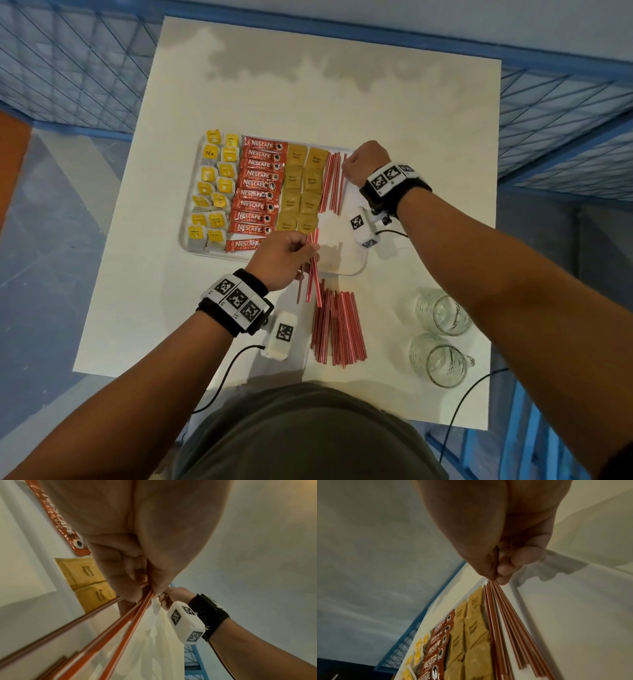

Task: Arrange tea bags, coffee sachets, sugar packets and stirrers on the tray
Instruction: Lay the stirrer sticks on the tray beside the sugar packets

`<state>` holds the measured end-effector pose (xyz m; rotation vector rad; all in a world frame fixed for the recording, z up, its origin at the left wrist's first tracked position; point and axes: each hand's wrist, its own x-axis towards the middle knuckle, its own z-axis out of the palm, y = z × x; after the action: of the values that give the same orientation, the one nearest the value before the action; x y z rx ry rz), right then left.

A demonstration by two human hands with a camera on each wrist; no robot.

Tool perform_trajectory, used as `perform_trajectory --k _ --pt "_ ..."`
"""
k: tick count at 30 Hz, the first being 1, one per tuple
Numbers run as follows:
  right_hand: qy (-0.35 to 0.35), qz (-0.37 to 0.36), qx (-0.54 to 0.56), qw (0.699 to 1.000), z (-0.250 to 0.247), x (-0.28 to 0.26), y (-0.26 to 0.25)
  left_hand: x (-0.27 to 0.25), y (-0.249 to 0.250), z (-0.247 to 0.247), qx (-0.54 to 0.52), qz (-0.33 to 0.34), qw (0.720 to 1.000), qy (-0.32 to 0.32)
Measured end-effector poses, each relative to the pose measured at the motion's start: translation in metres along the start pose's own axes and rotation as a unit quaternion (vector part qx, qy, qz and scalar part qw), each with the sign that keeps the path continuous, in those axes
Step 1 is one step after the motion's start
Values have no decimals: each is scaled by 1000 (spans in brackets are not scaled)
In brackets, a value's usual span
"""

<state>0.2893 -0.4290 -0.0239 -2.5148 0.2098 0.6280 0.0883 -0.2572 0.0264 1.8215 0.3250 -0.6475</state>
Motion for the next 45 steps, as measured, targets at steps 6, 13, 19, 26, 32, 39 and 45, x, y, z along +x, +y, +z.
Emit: perform_trajectory --k 6,13,19,26,32,39,45 --pt "-4 25 1 1000 13 19 3 8 3 -4 -57 -22 998 -2" --pt "24 1 -17 1000 5 2 2 14 3 -5 -87 -27 996 -1" --pt "-104 -120 64 985 -3 -86 -4 11 -2 -5 -121 -41 992 3" --pt "-150 -167 112 968 11 -146 14 1 -1 0 -109 -26 993 -30" --pt "-146 -168 148 964 7 -168 20 -12 0 5 -81 -22 995 -49" --pt "-169 -195 123 958 -3 -182 21 -25 7 4 17 40 997 -63" --pt "-163 -217 115 956 -5 -192 23 -35 11 3 52 56 995 -68"
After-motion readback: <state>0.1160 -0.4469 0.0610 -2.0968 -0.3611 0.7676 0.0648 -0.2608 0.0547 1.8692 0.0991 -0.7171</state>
